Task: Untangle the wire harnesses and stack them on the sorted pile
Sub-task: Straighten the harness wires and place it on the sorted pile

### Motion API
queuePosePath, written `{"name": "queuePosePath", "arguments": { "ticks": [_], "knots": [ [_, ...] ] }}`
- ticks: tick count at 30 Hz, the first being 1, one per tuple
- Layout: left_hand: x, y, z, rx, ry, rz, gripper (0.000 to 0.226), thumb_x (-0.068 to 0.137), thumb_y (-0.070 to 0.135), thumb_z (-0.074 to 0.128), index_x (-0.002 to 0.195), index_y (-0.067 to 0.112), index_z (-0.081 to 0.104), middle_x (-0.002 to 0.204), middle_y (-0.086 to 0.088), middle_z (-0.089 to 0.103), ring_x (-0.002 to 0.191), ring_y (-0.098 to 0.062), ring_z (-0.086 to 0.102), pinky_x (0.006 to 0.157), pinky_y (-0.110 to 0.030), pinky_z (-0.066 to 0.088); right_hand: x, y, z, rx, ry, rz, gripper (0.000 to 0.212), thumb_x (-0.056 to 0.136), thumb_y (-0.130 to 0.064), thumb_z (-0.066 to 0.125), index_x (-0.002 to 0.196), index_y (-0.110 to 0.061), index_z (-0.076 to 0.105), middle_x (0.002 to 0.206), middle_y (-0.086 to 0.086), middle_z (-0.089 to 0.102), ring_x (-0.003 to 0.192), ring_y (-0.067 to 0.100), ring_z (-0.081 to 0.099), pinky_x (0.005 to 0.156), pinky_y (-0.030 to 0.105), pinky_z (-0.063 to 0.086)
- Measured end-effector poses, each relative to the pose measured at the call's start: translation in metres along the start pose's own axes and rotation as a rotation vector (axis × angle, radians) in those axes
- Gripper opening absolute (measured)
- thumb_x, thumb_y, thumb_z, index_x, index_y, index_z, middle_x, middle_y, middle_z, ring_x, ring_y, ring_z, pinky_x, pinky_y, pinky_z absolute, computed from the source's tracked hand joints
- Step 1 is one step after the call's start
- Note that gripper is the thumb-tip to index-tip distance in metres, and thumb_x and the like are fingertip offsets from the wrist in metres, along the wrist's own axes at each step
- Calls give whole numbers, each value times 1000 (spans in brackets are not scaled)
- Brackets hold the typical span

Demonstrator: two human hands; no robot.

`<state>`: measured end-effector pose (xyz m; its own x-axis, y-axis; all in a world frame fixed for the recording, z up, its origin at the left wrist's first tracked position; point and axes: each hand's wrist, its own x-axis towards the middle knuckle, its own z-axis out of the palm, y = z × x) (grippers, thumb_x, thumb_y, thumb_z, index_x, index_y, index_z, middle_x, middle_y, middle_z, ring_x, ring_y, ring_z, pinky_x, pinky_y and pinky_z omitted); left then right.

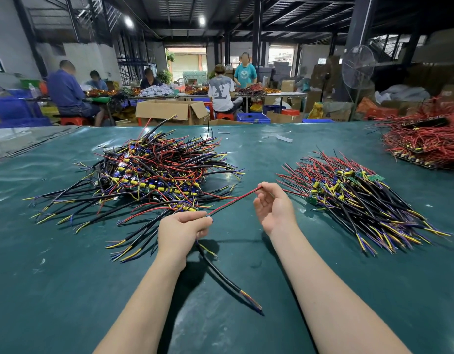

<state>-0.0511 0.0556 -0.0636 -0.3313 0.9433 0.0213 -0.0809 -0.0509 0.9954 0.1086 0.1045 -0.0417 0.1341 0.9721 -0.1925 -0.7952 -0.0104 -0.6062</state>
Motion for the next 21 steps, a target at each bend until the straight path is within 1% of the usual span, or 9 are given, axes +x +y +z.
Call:
{"name": "queuePosePath", "arguments": {
  "ticks": [2, 3, 5, 8, 11, 13, 15, 18, 21],
  "knots": [
    [-2, 4, -2, -146, -167, -60, 21, 77, -15, 60, 68, 2, 69, 57, -6, 66, 48, -9, 61, 52, -18, 54, 3, 0, -4, 59, 37, 12, 23, 86, 0, 52, 64, -6, 55, 37, -2, 54, 27, 3, 45, 33, 12, 41],
    [-3, 6, -3, -205, -263, -82, 29, 78, -17, 55, 64, 3, 71, 58, -6, 67, 50, -9, 63, 51, -18, 54, 6, 1, -5, 30, 56, -21, 24, 85, 2, 53, 63, -6, 55, 37, -2, 53, 27, 2, 44, 33, 12, 41],
    [-6, 8, -3, -268, -398, -99, 36, 76, -15, 51, 57, 6, 74, 58, -5, 68, 51, -9, 65, 50, -17, 53, 12, 4, -8, -194, 68, -223, 29, 83, 7, 54, 58, -8, 55, 36, -5, 51, 29, 2, 42, 35, 14, 42],
    [-5, 10, -2, -339, -398, -96, 35, 74, -9, 51, 56, 10, 75, 58, -4, 69, 49, -8, 65, 49, -16, 52, 16, 13, -10, -594, 14, -602, 32, 79, 8, 59, 56, -14, 58, 45, -5, 51, 35, 1, 47, 45, 16, 45],
    [-3, 8, -4, -381, -372, -107, 37, 77, -10, 50, 56, 10, 74, 58, -5, 69, 51, -9, 65, 49, -16, 52, 18, 17, -12, -775, 10, -743, 23, 80, 4, 62, 65, -14, 61, 53, -6, 55, 40, -1, 51, 51, 15, 44],
    [-3, 5, -5, -362, -360, -122, 39, 79, -11, 50, 55, 10, 74, 58, -4, 69, 51, -8, 65, 49, -16, 52, 18, 16, -14, -666, 17, -675, 23, 82, 4, 60, 66, -11, 60, 54, -2, 54, 40, -1, 50, 46, 15, 46],
    [-2, 3, -5, -335, -343, -142, 41, 81, -13, 49, 55, 7, 73, 57, -4, 68, 51, -8, 65, 50, -17, 53, 19, 13, -12, -437, 38, -500, 25, 85, 4, 57, 64, -10, 57, 48, 0, 52, 36, 0, 47, 39, 16, 45],
    [0, 2, -6, -277, -325, -148, 27, 81, -15, 51, 68, 1, 69, 57, -6, 68, 51, -10, 65, 50, -19, 53, 20, 6, -10, -215, 111, -232, 26, 89, -2, 55, 63, -8, 52, 34, -7, 46, 28, 2, 37, 31, 12, 32],
    [0, 2, -2, -198, -281, -117, 17, 78, -15, 56, 75, -2, 65, 56, -6, 67, 51, -9, 64, 51, -18, 54, 19, 0, -9, -31, 128, -57, 28, 89, -3, 52, 62, -7, 48, 30, -6, 38, 24, 3, 26, 27, 12, 19]
  ]
}}
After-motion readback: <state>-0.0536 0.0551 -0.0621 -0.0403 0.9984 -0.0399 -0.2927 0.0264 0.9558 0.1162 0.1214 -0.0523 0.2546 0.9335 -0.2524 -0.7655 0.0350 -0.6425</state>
